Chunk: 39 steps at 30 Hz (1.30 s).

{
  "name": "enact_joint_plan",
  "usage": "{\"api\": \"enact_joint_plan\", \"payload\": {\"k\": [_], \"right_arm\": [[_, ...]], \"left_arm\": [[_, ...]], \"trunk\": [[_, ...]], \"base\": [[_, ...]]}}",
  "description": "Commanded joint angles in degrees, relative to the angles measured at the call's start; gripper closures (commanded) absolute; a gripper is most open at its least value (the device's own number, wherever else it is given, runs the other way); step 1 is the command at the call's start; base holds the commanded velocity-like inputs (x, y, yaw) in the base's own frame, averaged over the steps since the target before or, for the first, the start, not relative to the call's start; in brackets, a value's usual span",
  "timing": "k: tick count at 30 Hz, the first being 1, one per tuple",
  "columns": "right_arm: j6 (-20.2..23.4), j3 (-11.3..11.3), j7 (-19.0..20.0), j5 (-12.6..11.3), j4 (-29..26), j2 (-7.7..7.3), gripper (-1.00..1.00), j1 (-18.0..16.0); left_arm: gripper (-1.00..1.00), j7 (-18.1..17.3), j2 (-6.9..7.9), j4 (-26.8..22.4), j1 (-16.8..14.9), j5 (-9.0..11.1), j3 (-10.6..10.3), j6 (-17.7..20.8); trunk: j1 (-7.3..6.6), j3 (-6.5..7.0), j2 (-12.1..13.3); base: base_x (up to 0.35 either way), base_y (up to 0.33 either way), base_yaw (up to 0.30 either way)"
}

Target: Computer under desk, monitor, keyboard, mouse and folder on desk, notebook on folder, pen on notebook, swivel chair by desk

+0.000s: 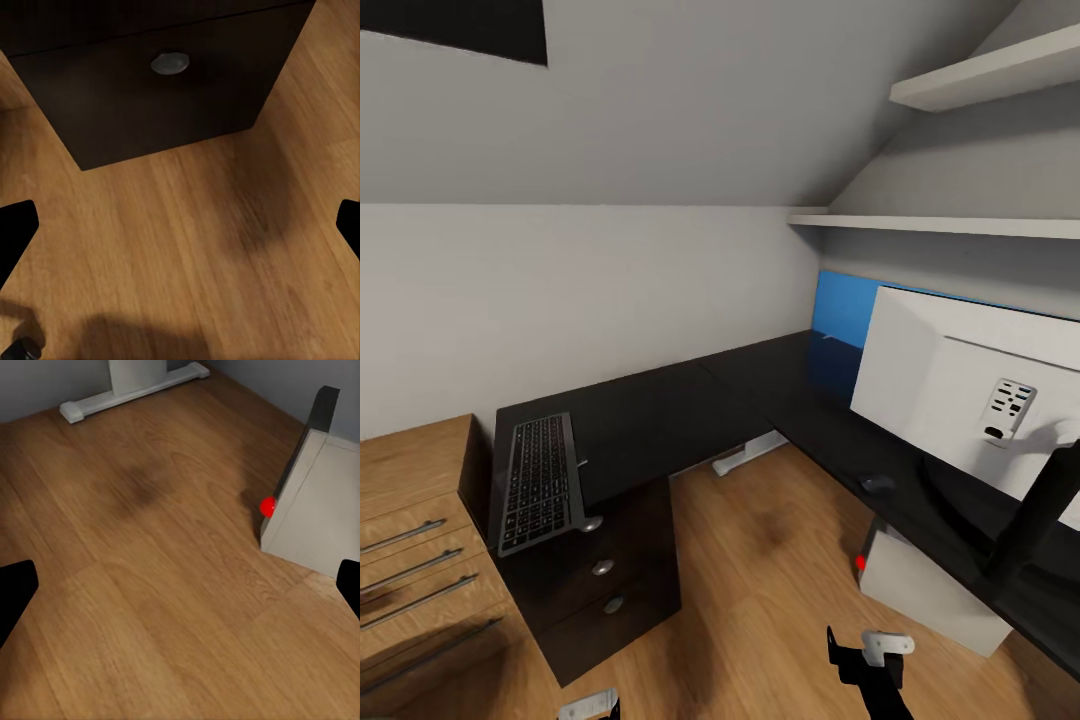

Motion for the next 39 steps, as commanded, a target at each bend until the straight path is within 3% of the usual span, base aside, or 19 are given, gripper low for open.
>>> {"api": "enact_joint_plan", "payload": {"k": [1,39], "right_arm": [[-0.19,-0.31,-0.03,0.19,0.05,0.0,-1.0,-0.04],[-0.06,-0.31,-0.18,0.12,0.05,0.09,-1.0,-0.04]], "left_arm": [[-1.0,0.45,0.06,0.03,-0.04,0.51,-0.44,-0.25],[-1.0,0.45,-0.01,0.02,-0.04,0.44,-0.55,-0.25]], "trunk": [[0.0,-0.05,-0.03],[0.0,-0.05,-0.03]], "base": [[0.0,0.002,0.0],[0.0,0.0,0.0]]}}
